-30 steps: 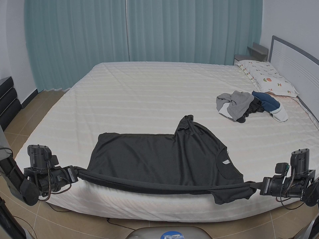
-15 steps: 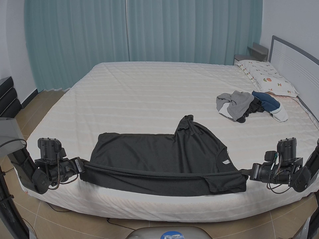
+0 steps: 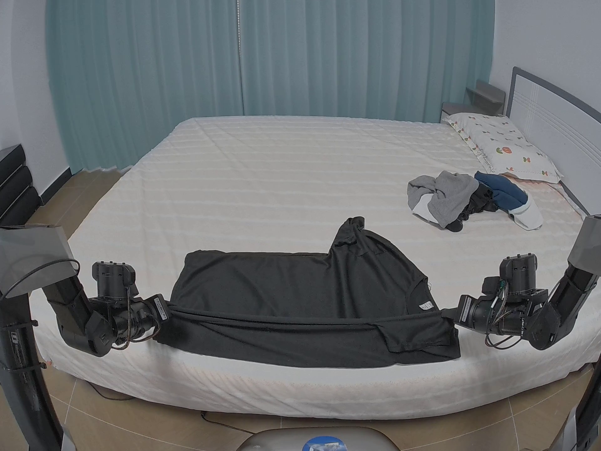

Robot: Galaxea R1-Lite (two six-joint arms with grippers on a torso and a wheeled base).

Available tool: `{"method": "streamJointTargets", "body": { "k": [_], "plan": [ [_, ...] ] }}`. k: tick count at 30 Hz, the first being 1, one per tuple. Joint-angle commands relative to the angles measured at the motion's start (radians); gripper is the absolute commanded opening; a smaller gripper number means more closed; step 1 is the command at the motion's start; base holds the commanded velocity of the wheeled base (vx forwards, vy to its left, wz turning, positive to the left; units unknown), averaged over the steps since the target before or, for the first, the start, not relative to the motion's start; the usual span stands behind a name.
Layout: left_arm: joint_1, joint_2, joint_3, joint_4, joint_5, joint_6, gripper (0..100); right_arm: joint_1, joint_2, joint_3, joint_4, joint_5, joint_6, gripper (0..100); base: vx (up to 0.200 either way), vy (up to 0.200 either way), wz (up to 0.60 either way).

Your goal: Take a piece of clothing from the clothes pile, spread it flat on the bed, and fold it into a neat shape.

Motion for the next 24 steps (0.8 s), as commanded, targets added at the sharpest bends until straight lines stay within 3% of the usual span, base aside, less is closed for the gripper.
{"method": "streamJointTargets", "body": {
  "k": [1,15,16,17,18,24],
  "plan": [
    [0.000,0.036,-0.018,-0.001,0.001,-0.007,0,-0.005,0.041,-0.010,-0.020,-0.002,0.008,0,0.000,0.000,0.00],
    [-0.020,0.024,-0.018,-0.001,0.002,-0.020,0,-0.034,0.078,-0.012,-0.027,0.007,0.014,0,0.000,0.000,0.00],
    [-0.020,0.024,-0.019,-0.001,0.002,-0.021,100,-0.033,0.084,-0.012,-0.027,0.008,0.014,0,0.000,0.000,0.00],
    [-0.020,0.024,-0.019,-0.001,0.002,-0.021,100,-0.033,0.084,-0.012,-0.027,0.008,0.014,0,0.000,0.000,0.00],
    [-0.020,0.039,-0.033,-0.001,0.002,-0.026,100,-0.031,0.106,-0.012,-0.049,0.008,0.014,100,0.000,0.000,0.00],
    [-0.023,0.058,-0.065,-0.001,0.002,-0.072,100,-0.031,0.156,0.002,-0.168,0.008,0.066,100,0.000,0.000,0.00]
  ]
}}
